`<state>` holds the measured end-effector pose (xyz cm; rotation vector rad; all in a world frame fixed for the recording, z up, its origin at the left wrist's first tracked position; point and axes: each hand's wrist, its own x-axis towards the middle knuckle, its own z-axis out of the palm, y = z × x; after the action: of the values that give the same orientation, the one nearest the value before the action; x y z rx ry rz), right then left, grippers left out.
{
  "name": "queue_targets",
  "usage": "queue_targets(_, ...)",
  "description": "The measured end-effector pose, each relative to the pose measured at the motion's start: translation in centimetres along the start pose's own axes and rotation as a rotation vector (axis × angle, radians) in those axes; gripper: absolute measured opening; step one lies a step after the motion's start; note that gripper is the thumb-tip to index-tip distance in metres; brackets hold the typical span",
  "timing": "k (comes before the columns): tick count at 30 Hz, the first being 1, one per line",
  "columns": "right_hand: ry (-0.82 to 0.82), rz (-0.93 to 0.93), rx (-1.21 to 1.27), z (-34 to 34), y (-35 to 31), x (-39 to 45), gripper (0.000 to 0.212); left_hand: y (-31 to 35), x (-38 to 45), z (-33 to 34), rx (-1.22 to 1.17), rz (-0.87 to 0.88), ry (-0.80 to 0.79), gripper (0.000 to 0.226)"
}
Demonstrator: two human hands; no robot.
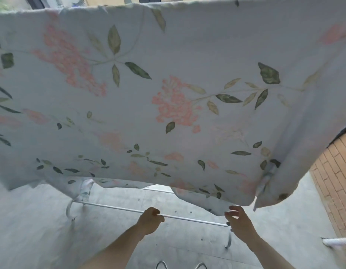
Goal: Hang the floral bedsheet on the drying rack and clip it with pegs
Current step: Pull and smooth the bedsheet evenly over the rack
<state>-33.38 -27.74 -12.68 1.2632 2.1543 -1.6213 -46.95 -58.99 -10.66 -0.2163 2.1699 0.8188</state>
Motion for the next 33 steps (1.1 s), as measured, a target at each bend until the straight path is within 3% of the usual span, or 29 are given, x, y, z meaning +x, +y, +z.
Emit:
queue_targets(3, 0.01, 0.192, 0.129, 2.4, 0.8, 0.3, 0.025, -0.7, 0.4, -0.6, -0.079, -0.106, -0.024, 0.033)
queue_targets(7, 0.065, 0.293, 0.222, 3.9, 1.0, 0.7, 0.03, -0.5, 3.0, -0.9, -0.163, -0.084, -0.055, 0.049)
queue_targets(12, 0.111, 0.31, 0.367, 5.5, 0.1, 3.2, 0.042, 1.9, 6.1, -2.0, -0.317, -0.078, -0.085, 0.052)
queue_targets(16, 0.098, 0.341, 0.484, 8.8, 0.7, 7.9, 0.049, 1.9, 12.7, -3.0, -0.5, -0.076, 0.013, 0.045)
queue_targets(23, 0.111, 0.439, 0.72, 9.8, 4.1, 13.1, 0.056, 0.5, 21.1, -0.1, -0.852, -0.08, 0.054, 0.068)
queue_targets(27, 0.111, 0.451, 0.912, 10.8, 5.1, 17.2, 0.041, 0.3, 25.5, 0.3, -1.053, -0.086, 0.084, 0.039)
queue_targets(30, 0.144, 0.433, 1.018, 11.2, 7.3, 19.4, 0.045, -0.5, 27.4, 2.0, -1.055, -0.073, 0.124, 0.021)
queue_targets(33, 0.222, 0.402, 1.007, 11.6, 8.2, 20.5, 0.031, -1.0, 28.5, 3.4, -0.996, -0.085, 0.267, 0.007)
